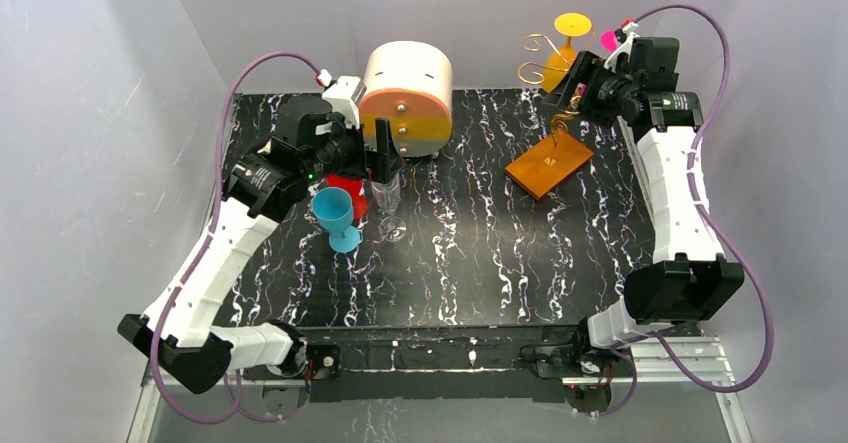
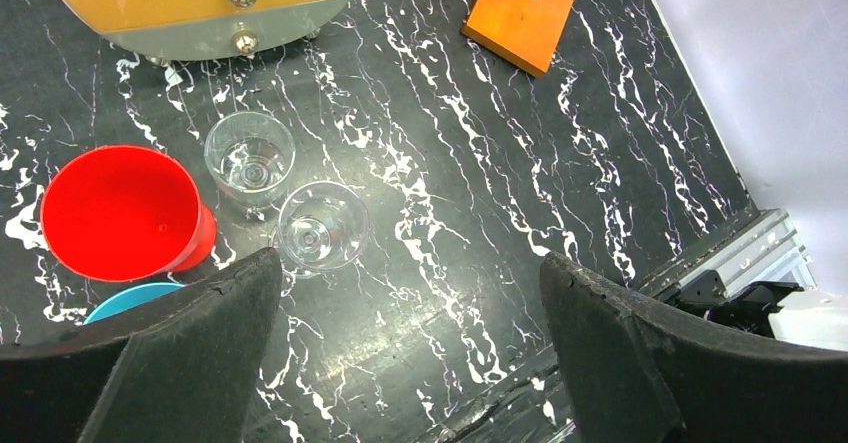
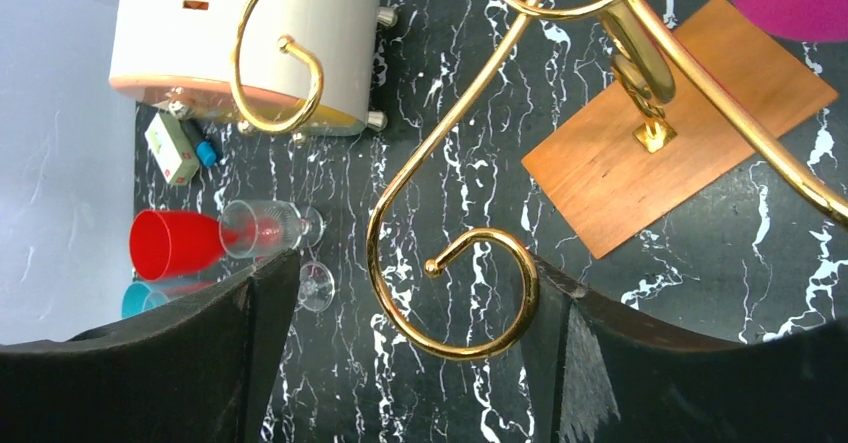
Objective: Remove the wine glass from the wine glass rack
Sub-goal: Pick up the wine glass from the wine rack.
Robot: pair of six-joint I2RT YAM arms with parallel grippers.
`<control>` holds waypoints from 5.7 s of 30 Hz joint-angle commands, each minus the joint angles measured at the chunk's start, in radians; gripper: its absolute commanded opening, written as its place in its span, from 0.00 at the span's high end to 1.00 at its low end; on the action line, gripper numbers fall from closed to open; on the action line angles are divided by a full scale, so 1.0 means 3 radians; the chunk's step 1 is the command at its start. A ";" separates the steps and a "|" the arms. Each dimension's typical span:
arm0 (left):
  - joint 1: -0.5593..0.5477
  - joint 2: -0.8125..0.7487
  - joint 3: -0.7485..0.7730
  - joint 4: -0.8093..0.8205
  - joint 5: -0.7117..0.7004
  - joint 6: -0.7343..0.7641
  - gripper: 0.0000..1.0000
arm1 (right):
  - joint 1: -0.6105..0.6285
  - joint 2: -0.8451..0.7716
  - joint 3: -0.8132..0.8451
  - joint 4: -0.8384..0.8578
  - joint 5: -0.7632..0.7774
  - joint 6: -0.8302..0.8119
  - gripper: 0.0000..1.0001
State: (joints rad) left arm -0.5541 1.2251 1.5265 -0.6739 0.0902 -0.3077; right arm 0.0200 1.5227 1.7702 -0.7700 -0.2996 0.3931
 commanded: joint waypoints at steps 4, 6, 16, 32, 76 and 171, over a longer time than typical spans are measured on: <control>-0.0004 0.0042 0.0060 0.0004 0.0061 0.0018 0.02 | 0.0021 -0.0264 0.0004 0.0048 -0.0153 -0.0131 0.14; -0.0004 0.0047 0.0074 0.0007 0.0062 0.0027 0.02 | 0.0025 -0.0293 0.0019 -0.0073 -0.0120 -0.0182 0.13; -0.0004 0.0073 0.0117 0.0000 0.0066 0.0038 0.02 | 0.0020 -0.0521 0.0077 -0.0414 0.0319 -0.0367 0.08; -0.0004 0.0081 0.0163 0.0005 0.0105 0.0049 0.02 | -0.0035 0.0482 0.1880 -0.0088 0.0812 -0.0241 0.23; -0.0004 0.0070 0.0134 0.0021 0.0053 0.0059 0.02 | -0.0215 0.1546 0.1763 0.0746 0.1082 0.0694 0.41; -0.0004 0.0093 0.0219 -0.0011 0.0065 0.0023 0.02 | -0.0351 0.0965 0.1013 0.1503 0.0495 0.1787 0.99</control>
State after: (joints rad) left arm -0.5541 1.2552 1.5532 -0.6670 0.0971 -0.3000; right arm -0.0788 1.8576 2.0644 -0.3420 -0.0479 0.9417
